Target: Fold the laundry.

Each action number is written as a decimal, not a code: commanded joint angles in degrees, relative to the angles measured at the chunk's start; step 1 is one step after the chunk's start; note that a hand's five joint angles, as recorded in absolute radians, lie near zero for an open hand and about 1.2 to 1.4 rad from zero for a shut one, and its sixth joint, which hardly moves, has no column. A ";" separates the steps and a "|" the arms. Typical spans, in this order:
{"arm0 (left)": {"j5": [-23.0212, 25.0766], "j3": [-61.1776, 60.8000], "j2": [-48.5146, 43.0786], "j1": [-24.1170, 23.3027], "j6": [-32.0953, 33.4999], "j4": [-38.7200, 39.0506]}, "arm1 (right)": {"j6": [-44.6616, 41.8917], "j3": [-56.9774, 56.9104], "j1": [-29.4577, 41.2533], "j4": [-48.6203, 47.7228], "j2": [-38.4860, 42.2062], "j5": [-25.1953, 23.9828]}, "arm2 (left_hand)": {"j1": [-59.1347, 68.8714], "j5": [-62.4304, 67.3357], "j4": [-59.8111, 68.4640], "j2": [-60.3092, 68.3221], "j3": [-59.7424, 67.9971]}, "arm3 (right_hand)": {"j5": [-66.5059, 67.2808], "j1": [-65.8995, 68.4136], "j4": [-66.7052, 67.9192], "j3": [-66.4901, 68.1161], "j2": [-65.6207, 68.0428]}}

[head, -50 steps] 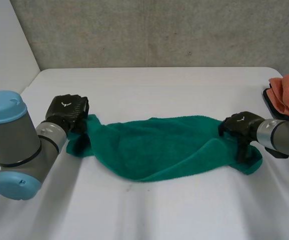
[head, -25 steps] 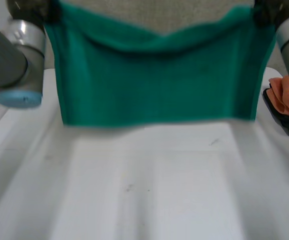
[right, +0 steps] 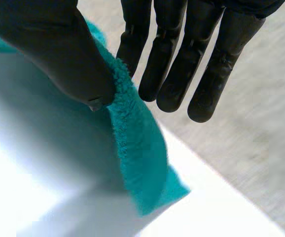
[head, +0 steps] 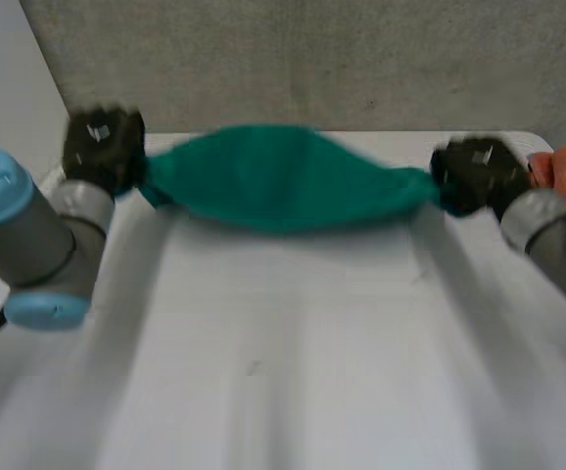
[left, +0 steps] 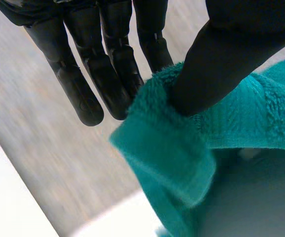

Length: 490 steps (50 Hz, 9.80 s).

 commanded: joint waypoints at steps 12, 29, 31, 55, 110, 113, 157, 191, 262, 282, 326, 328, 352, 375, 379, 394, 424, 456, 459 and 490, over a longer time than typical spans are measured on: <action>1.19 -12.12 10.11 4.99 6.98 -25.72 | -25.80 16.17 -8.29 14.17 -10.64 -2.10 | 15.10 13.68 11.07 11.21 11.48 | 13.22 23.46 11.80 12.25 12.34; 4.62 -21.02 22.18 5.52 26.34 -38.84 | -34.08 15.55 -13.48 35.12 -17.78 -0.61 | 15.10 13.68 11.07 11.21 11.48 | 13.22 23.46 11.80 12.25 12.34; 4.53 -19.53 19.82 5.35 25.90 -33.77 | -31.71 15.12 -13.39 31.52 -15.32 -0.26 | 15.10 13.68 11.07 11.21 11.48 | 13.22 23.46 11.80 12.25 12.34; -5.40 18.88 -18.07 -0.90 18.95 -21.43 | -20.80 -8.17 -0.30 4.70 11.58 17.49 | 15.10 13.68 11.07 11.21 11.48 | 13.22 23.46 11.80 12.25 12.34; 7.96 22.47 -26.41 1.48 19.74 -5.27 | -9.02 -22.68 0.50 20.69 18.35 12.31 | -52.68 -54.10 -56.71 -56.57 -56.30 | -56.78 -46.54 -58.20 -57.75 -57.66; 7.35 27.65 -29.66 1.56 19.74 -3.15 | -9.02 -21.10 0.23 20.34 17.65 12.31 | -50.16 -51.58 -54.19 -54.05 -53.78 | -56.78 -46.54 -58.20 -57.75 -57.66; 11.39 22.83 -26.95 -7.49 14.83 -3.41 | -8.85 3.95 -1.96 11.37 3.32 9.24 | -49.81 -51.23 -53.84 -53.70 -53.43 | -53.33 -43.09 -54.76 -54.30 -54.22; 8.66 47.47 -39.97 -5.38 13.06 -4.73 | -8.85 8.70 -2.14 9.35 1.57 9.24 | -36.86 -38.28 -40.89 -40.75 -40.48 | -53.84 -43.60 -55.26 -54.81 -54.72; 9.19 -8.45 2.05 -5.38 8.05 -3.50 | -11.04 11.51 -11.54 5.92 2.26 5.99 | -43.08 -44.50 -47.11 -46.97 -46.70 | -33.32 -23.08 -34.74 -34.29 -34.20; 9.10 -8.88 2.49 -5.29 7.61 -3.59 | -11.66 7.90 -12.24 5.75 5.61 7.04 | -43.25 -44.67 -47.28 -47.14 -46.87 | 13.22 23.46 11.80 12.25 12.34; 9.37 -17.41 14.88 7.98 2.69 -4.20 | -20.98 -39.89 33.88 11.62 26.86 3.97 | -47.62 -49.05 -51.65 -51.52 -51.25 | 13.22 23.46 11.80 12.25 12.34; 9.37 -17.50 14.88 7.98 2.69 -4.20 | -20.98 -45.77 37.14 15.14 31.96 2.12 | -47.79 -49.21 -51.82 -51.68 -51.41 | 13.22 23.46 11.80 12.25 12.34; 8.58 -8.36 6.53 -4.58 2.43 -3.50 | 4.94 -70.51 28.81 48.89 39.46 18.03 | -48.63 -50.05 -52.66 -52.52 -52.25 | -56.78 -46.54 -58.20 -57.75 -57.66; 6.99 -5.98 4.25 -9.51 0.94 -3.76 | 3.99 -20.87 24.84 17.44 12.12 20.22 | -48.80 -50.22 -52.83 -52.69 -52.42 | -56.78 -46.54 -58.20 -57.75 -57.66; 6.91 -6.69 4.25 -9.51 0.93 -3.76 | 4.25 -12.78 23.71 16.30 11.41 20.05 | -48.80 -50.22 -52.83 -52.69 -52.42 | -56.78 -46.54 -58.20 -57.75 -57.66; 6.99 -9.06 4.33 -9.24 0.93 -3.76 | 4.25 9.31 14.74 4.61 2.62 14.43 | -48.80 -50.22 -52.83 -52.69 -52.42 | -49.64 -39.40 -51.06 -50.61 -50.52; 6.99 -10.12 4.60 -9.68 0.85 -3.50 | 4.43 8.96 11.32 1.00 7.46 13.11 | -48.80 -50.22 -52.83 -52.69 -52.42 | 13.22 23.46 11.80 12.25 12.34; 3.40 -6.95 7.23 -11.79 -0.64 -4.02 | -22.82 6.15 30.99 1.88 1.91 5.90 | -50.15 -51.57 -54.17 -54.04 -53.77 | 13.22 23.46 11.80 12.25 12.34; 1.81 -6.07 7.23 -13.11 -1.88 -4.29 | -21.68 7.29 31.17 2.32 2.62 6.34 | -50.48 -51.91 -54.51 -54.37 -54.10 | -30.47 -20.23 -31.89 -31.44 -31.35; -10.76 11.68 -15.62 -28.49 -4.34 -20.02 | 12.16 2.28 11.92 12.07 4.37 8.54 | -49.81 -51.23 -53.84 -53.70 -53.43 | -56.78 -46.54 -58.20 -57.75 -57.66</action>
